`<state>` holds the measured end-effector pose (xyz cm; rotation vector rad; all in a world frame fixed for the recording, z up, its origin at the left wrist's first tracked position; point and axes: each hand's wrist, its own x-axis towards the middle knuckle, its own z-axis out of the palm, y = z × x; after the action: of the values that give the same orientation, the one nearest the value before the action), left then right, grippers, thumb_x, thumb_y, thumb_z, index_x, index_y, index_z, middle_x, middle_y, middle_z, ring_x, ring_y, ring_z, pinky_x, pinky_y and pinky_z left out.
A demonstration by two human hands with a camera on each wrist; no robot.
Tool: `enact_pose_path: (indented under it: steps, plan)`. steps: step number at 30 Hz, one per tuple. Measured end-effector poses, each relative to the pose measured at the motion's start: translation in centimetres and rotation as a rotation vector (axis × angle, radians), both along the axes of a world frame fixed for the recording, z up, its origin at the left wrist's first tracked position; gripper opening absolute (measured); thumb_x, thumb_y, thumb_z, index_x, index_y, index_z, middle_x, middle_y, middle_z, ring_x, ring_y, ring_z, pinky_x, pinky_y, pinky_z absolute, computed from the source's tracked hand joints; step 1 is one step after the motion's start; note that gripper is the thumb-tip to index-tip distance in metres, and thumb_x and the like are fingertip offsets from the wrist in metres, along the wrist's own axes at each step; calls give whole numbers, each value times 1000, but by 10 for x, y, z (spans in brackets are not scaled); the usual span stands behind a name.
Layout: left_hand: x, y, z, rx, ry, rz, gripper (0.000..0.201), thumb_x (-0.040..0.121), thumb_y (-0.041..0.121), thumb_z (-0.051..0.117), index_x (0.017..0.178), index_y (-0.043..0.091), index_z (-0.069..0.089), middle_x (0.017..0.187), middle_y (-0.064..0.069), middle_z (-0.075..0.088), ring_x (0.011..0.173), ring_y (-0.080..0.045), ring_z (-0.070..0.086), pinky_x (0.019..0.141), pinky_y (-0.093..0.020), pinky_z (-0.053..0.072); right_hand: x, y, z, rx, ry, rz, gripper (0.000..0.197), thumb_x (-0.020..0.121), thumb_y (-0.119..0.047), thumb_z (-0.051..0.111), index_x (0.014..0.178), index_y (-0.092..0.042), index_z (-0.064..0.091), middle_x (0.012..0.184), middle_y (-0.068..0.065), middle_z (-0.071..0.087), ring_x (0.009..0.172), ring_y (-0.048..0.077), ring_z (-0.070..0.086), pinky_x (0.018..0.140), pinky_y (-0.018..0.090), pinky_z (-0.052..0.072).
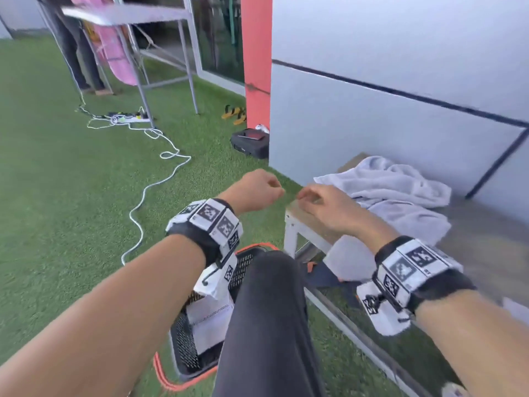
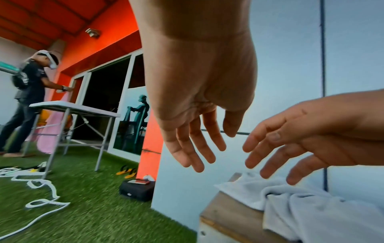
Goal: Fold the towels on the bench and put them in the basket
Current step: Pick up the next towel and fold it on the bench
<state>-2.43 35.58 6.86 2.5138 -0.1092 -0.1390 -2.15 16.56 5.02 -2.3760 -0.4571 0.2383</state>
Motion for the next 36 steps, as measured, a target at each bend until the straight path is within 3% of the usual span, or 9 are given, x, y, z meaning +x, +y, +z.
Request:
enact_pose_path:
  steps: [5,9,13,18,20,24,29,31,36]
  plan:
    - [-9,-81,19,28,3,-151,25,94,24,58,98,4,72,93,-11,69,82,-27,61,69,-30,45,-33,-91,12,-24,32,-148,20,96,-25,57,114,-21,66,111,-4,68,105,14,61,95,31,46]
    - [-8,-142,12,70,65,-243,26,92,24,57,92,2,71,92,-13,71,84,-28,66,75,-31,50,-52,-155,6,-35,62,-284,19,95,-24,57,110,-17,67,110,0,68,105,19,61,89,32,47]
    - [-3,-193,-9,172,138,-272,25,94,28,57,102,8,70,94,0,62,89,-19,58,59,-10,40,-66,-206,-14,-47,113,-390,18,95,-22,58,109,-16,67,111,4,67,103,20,61,83,29,44]
    - [24,-223,-73,271,196,-165,66,87,42,61,144,12,43,145,-8,47,133,-31,45,109,-40,39,-70,-242,-42,-67,167,-437,19,96,-26,54,109,-18,66,106,0,65,102,19,60,81,29,42]
    - [29,-228,-90,295,253,-91,84,79,45,57,152,16,26,147,-12,45,134,-35,44,111,-47,38,-69,-247,-52,-59,198,-448,18,97,-31,53,110,-24,64,107,-4,62,103,17,59,82,31,43]
    - [25,-234,-92,372,284,22,66,90,25,55,146,6,29,141,-21,44,132,-37,43,114,-45,32,-60,-250,-67,-37,240,-456,16,99,-33,51,112,-28,60,109,-6,60,97,12,57,75,30,43]
    - [42,-234,-91,155,170,47,15,85,17,57,96,7,55,95,-10,61,92,-33,61,80,-42,54,-48,-247,-72,25,233,-443,19,98,-28,55,116,-23,58,104,-7,61,90,10,60,65,20,42]
    - [42,-245,-79,26,132,5,16,82,17,56,69,17,46,70,-1,53,72,-27,57,62,-37,47,-45,-245,-71,64,208,-437,22,96,-30,59,117,-22,56,104,-8,60,92,13,61,68,21,46]
    - [27,-303,-37,-283,52,-194,13,85,25,69,96,16,66,79,8,59,78,-14,59,58,-16,36,-41,-232,-55,292,185,-420,64,78,-55,74,130,-28,48,119,-12,60,104,7,60,88,30,52]
